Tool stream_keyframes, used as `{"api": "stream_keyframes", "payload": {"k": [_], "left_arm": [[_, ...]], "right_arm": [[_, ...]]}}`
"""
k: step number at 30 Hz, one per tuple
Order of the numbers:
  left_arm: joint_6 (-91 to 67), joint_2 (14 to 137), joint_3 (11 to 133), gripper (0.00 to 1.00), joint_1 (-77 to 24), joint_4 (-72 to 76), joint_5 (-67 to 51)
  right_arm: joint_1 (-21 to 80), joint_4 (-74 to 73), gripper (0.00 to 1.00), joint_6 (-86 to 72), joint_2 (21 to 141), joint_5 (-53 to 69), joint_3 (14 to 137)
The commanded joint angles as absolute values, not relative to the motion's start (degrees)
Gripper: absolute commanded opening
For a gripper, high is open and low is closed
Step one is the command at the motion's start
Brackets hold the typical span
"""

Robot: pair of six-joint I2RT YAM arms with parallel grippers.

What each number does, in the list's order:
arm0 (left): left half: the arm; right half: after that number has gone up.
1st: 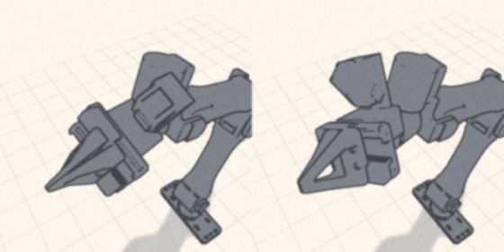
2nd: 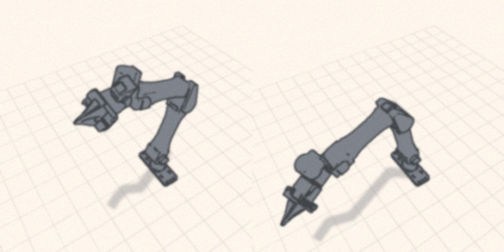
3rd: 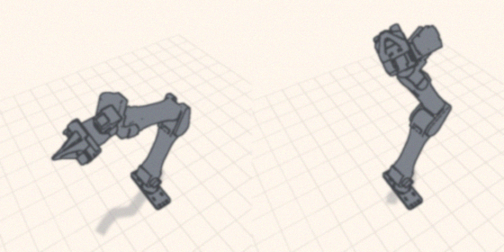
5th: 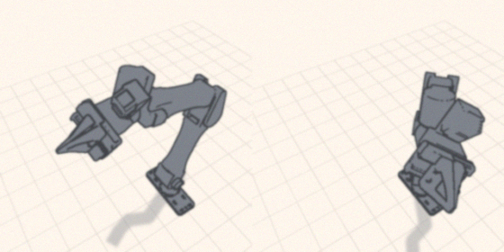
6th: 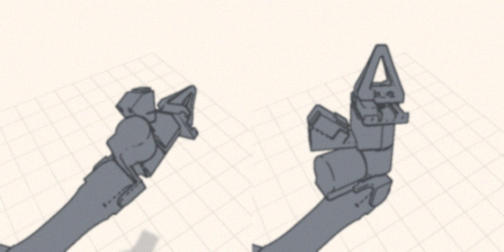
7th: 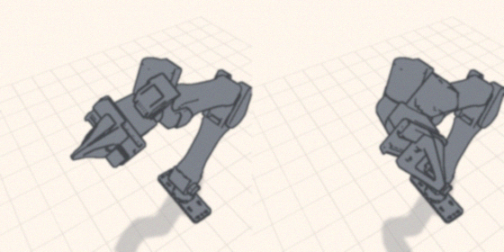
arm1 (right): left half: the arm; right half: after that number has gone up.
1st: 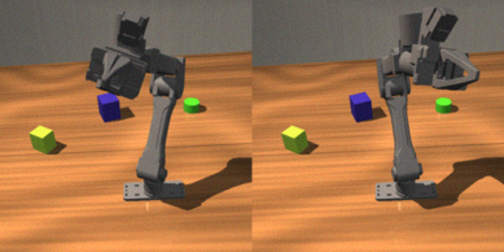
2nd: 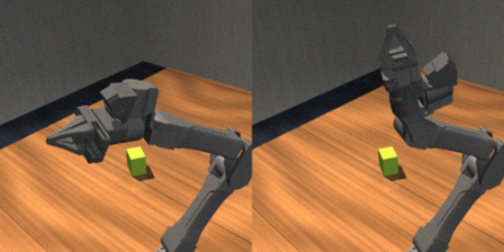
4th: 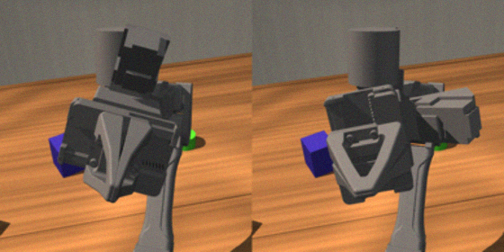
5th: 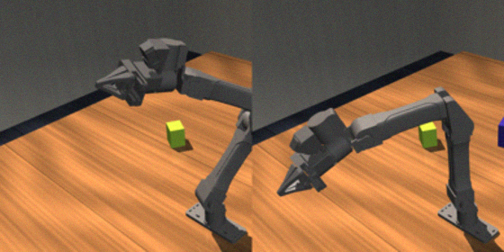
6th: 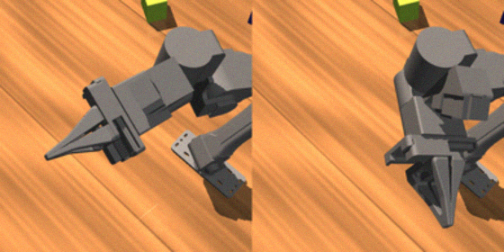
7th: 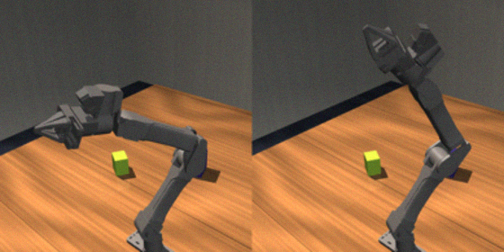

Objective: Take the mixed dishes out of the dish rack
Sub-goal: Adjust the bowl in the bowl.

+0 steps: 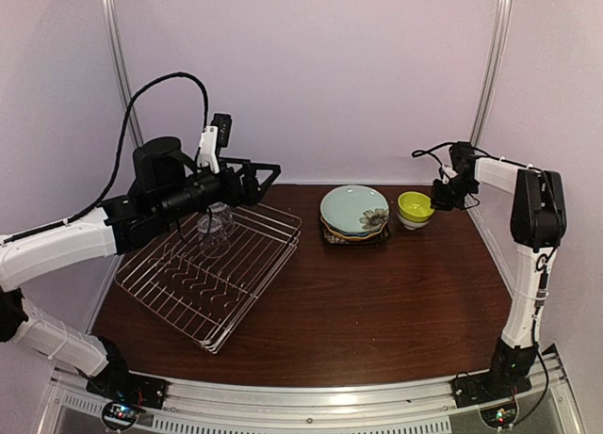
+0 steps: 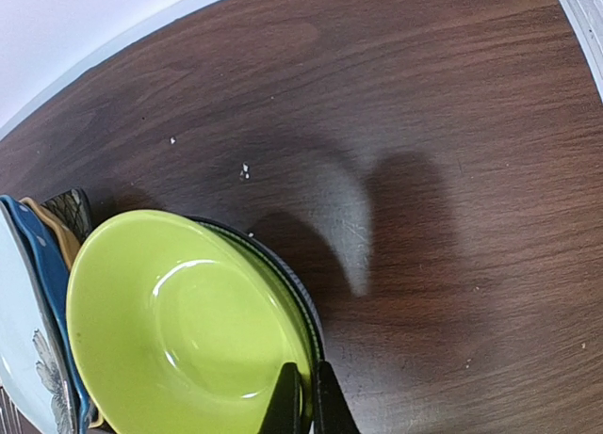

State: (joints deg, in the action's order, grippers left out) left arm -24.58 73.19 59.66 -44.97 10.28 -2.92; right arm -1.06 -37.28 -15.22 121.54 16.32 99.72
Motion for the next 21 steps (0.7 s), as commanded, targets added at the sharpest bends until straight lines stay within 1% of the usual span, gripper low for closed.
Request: {"api": "stream_keyframes", "payload": {"k": [1,7,10,12,14,16,17,19,21], "left_arm": [[-24.61,73.65,59.41,0.97,-45.00,12.31,-2.63],[-24.52,73.70,59.34,0.97,-45.00,12.30,-2.64],[-24.46,73.81,59.41,0.98,-45.00,12.15,-2.43],[-24.43,73.83,59.52,0.97,-45.00,11.80,-1.90],[-24.51,73.75,59.79,0.97,-45.00,11.15,-1.00],[-24.61,73.77,60.27,0.98,-45.00,10.18,-0.89],[-24.53,73.85,60.51,0.98,-44.93,9.40,0.89],[-24.44,74.03,61.42,0.97,-44.62,7.61,1.81],[-25.02,74.58,62.92,0.97,-43.56,4.46,2.02]], "right_arm": [[-1.49,-36.78,0.00,-15.44,120.55,16.47,99.32],[-1.49,-35.88,0.00,-15.96,120.74,17.73,98.96],[-1.49,-36.17,0.07,-15.93,121.17,18.32,99.11],[-1.49,-36.25,0.07,-15.99,121.35,18.52,99.06],[-1.49,-36.33,0.12,-15.96,121.22,18.51,99.06],[-1.49,-36.38,0.14,-15.84,121.00,18.25,99.12],[-1.49,-36.46,0.15,-15.85,120.84,18.08,99.26],[-1.50,-36.67,0.22,-15.76,120.36,17.46,99.42],[-1.58,-37.23,0.31,-15.58,119.72,16.54,99.85]]}}
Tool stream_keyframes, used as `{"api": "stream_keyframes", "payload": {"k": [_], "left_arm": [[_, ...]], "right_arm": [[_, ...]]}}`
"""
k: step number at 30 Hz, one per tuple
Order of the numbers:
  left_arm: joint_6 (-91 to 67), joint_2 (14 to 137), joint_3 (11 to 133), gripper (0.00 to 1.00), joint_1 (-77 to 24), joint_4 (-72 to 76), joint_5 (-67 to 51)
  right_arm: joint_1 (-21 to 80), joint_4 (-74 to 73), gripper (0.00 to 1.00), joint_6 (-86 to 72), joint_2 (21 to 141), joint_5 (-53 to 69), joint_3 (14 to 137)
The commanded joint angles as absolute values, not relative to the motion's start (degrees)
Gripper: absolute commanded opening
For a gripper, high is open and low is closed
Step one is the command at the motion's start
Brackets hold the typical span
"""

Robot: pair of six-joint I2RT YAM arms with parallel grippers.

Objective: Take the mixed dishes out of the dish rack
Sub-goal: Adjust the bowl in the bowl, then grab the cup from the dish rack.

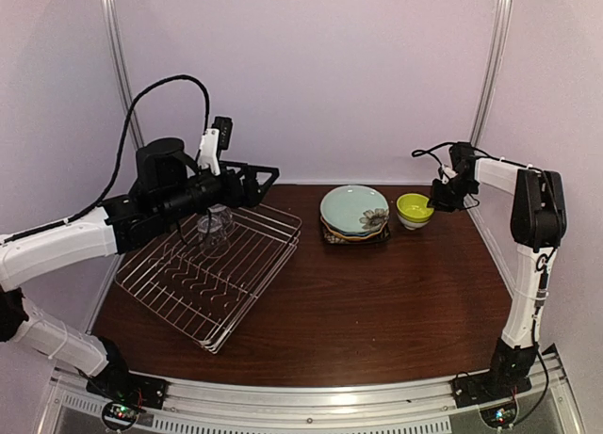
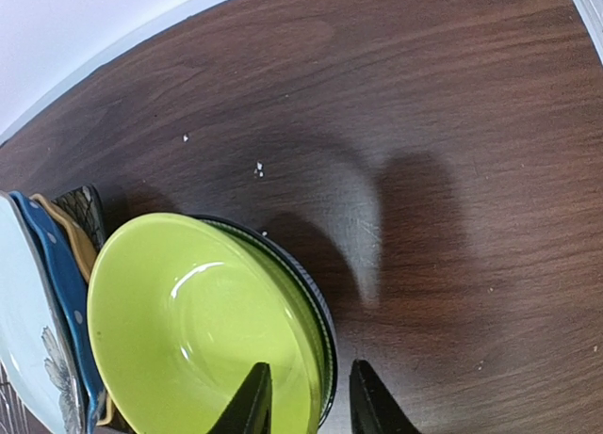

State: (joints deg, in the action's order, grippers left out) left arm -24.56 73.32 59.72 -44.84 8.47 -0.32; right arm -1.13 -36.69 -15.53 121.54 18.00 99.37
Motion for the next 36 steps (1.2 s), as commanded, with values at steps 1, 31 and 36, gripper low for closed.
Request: {"api": "stream_keyframes", "payload": {"k": [1,31,36], "left_arm": [[-25.45,74.87,63.65,0.97,-42.71,2.56,2.25],[-20.80,84.75,71.48,0.97,-26.03,-28.14,12.77],[-20.35,89.24,72.70,0.97,-25.85,-28.77,12.29]], "right_arm": [[-1.66,-37.67,0.38,-15.36,119.21,16.17,100.11],[-6.33,-21.10,1.00,-23.25,89.64,29.02,85.85],[-6.33,-19.39,1.00,-22.11,85.16,32.62,80.50]]}}
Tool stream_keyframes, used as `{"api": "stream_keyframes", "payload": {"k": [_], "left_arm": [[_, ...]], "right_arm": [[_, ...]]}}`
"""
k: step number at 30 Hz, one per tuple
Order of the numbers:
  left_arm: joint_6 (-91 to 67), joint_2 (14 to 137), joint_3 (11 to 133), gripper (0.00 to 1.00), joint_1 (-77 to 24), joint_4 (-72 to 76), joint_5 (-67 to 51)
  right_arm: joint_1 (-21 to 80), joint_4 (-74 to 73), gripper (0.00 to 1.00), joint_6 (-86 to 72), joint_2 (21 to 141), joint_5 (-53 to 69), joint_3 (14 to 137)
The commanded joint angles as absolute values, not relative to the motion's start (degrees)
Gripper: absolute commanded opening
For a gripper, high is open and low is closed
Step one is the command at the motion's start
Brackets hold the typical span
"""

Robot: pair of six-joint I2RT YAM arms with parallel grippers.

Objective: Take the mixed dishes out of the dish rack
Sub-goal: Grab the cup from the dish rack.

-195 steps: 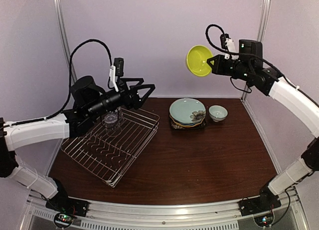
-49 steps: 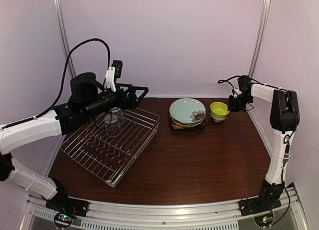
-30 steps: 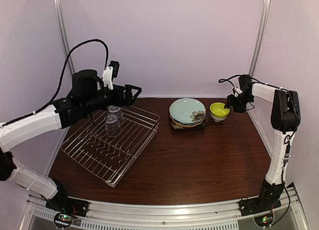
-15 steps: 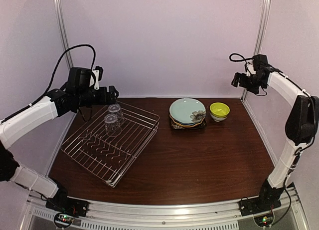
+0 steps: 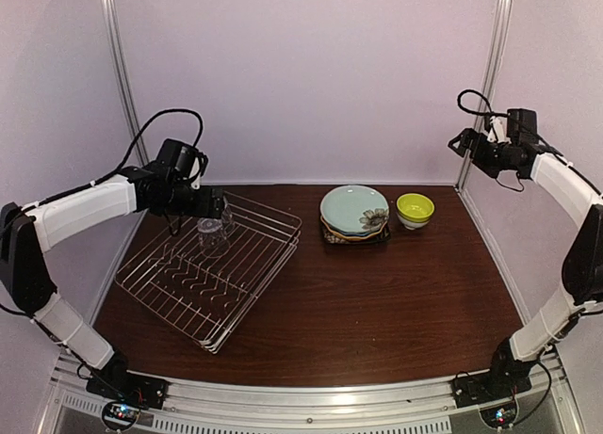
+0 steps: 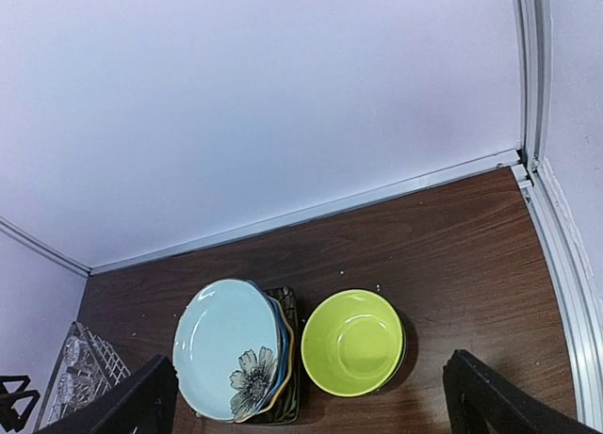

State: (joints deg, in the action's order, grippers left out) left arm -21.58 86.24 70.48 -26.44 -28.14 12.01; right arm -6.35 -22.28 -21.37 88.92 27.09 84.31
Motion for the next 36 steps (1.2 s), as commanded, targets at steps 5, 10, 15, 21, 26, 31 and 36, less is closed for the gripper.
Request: {"api": "stream_keyframes", "payload": {"k": [5,10,15,21,26,31,36], "left_arm": [[-21.03,93.54,73.46,0.97,-25.84,-28.99,11.32],[-22.61,96.42,73.48,0.97,-25.84,-29.76,14.76],[-24.01,99.39,73.64,0.95,-25.84,-29.77,16.80],[-24.99,102.64,75.22,0.93,-25.75,-28.93,17.86],[-25.63,105.11,77.34,0.88,-25.75,-28.72,17.40],[-25.54,105.90,77.83,0.75,-25.75,-28.42,17.78],[-25.40,105.91,77.63,0.63,-25.75,-28.65,17.98]], "right_arm": [[-6.33,-17.03,1.00,-21.84,79.77,35.68,74.03],[-6.24,-17.34,1.00,-22.59,76.56,36.54,70.75],[-6.24,-17.58,1.00,-22.25,73.82,35.35,68.70],[-6.07,-17.45,1.00,-22.82,73.25,35.33,66.57],[-5.48,-16.62,1.00,-23.24,72.42,35.16,64.73],[-5.03,-16.72,1.00,-23.29,72.08,35.16,64.42],[-4.44,-16.45,1.00,-23.73,72.07,35.07,64.57]]}}
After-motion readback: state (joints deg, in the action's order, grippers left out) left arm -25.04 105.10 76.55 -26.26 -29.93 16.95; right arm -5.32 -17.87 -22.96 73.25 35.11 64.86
